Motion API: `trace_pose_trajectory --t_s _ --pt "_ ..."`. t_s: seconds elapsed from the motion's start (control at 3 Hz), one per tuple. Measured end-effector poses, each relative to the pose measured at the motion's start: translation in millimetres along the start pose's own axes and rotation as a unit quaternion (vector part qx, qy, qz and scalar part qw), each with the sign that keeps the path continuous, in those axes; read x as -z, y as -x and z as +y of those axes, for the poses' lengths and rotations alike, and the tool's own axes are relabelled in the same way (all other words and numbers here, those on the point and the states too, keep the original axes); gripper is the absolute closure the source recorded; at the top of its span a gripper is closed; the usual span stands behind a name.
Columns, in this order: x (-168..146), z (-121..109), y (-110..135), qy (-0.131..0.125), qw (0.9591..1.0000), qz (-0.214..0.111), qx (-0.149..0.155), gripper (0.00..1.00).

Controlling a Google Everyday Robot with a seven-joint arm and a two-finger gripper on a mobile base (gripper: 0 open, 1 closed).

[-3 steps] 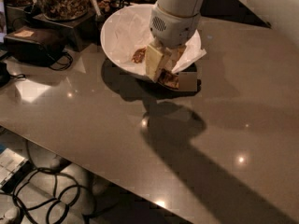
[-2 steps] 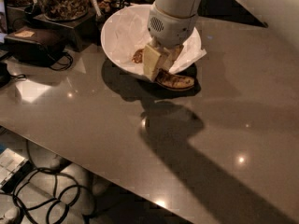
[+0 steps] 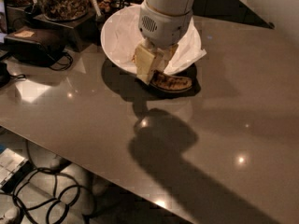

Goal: Pick banana from white bowl

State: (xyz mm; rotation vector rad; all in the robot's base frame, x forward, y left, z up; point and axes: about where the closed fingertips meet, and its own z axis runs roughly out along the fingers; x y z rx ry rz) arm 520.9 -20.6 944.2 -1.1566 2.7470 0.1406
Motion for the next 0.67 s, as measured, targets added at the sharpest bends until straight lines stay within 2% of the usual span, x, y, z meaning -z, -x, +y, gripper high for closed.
trace_pose_trajectory --t_s 0.33,0.67 --pt "6.2 22.2 -2.0 0.001 0.9997 0.009 0.021 1.00" --pt "6.7 24.1 -2.0 0.001 0.9997 0.009 0.023 1.00"
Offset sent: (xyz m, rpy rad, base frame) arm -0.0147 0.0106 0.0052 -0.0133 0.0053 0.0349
